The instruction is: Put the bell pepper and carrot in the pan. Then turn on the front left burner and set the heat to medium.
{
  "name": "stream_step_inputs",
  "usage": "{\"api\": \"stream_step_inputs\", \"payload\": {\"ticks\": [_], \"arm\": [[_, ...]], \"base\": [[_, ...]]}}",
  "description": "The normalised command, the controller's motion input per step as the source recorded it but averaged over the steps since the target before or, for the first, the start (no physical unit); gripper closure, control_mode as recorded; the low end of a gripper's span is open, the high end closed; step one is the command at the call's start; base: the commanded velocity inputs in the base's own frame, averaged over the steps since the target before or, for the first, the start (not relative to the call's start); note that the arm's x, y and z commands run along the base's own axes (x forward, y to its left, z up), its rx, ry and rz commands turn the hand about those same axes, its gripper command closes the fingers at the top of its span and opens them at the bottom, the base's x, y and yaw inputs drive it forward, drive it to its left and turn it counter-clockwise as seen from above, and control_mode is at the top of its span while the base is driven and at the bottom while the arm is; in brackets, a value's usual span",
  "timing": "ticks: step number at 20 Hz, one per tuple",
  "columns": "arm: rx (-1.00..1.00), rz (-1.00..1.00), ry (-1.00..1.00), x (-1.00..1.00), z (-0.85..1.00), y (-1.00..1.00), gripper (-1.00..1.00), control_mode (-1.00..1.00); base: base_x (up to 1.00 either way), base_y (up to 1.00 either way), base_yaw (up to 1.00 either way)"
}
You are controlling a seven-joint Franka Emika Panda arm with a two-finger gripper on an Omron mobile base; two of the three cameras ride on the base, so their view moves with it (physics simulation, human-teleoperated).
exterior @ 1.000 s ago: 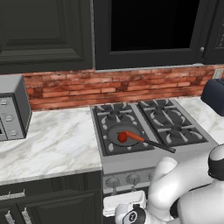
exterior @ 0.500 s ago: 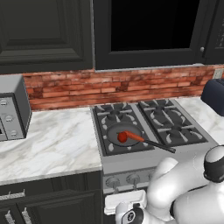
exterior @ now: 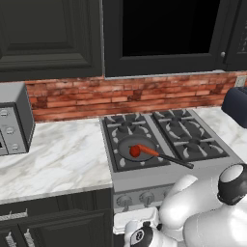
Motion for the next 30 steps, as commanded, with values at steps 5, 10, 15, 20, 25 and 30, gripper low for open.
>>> {"api": "stream_step_inputs", "payload": {"ticks": [5, 10, 15, 20, 25, 30], "arm": [[0.01, 0.13, 0.03, 0.23, 0.00, -0.26, -1.00, -1.00], [0.00, 0.11, 0.01, 0.23, 0.00, -0.44, -1.00, -1.00], [0.00, 0.12, 0.03, 0.32, 0.00, -0.47, -1.00, -1.00], [0.00, 0.08, 0.08, 0.63, 0.00, -0.34, -1.00, -1.00], [0.00, 0.08, 0.04, 0.59, 0.00, -0.26, -1.00, -1.00], [0.00, 0.04, 0.03, 0.47, 0.00, -0.34, -1.00, -1.00]], "base": [[0.00, 0.00, 0.00], [0.00, 0.00, 0.00], [0.00, 0.00, 0.00], [0.00, 0.00, 0.00], [0.00, 0.00, 0.00], [0.00, 0.00, 0.00]]}}
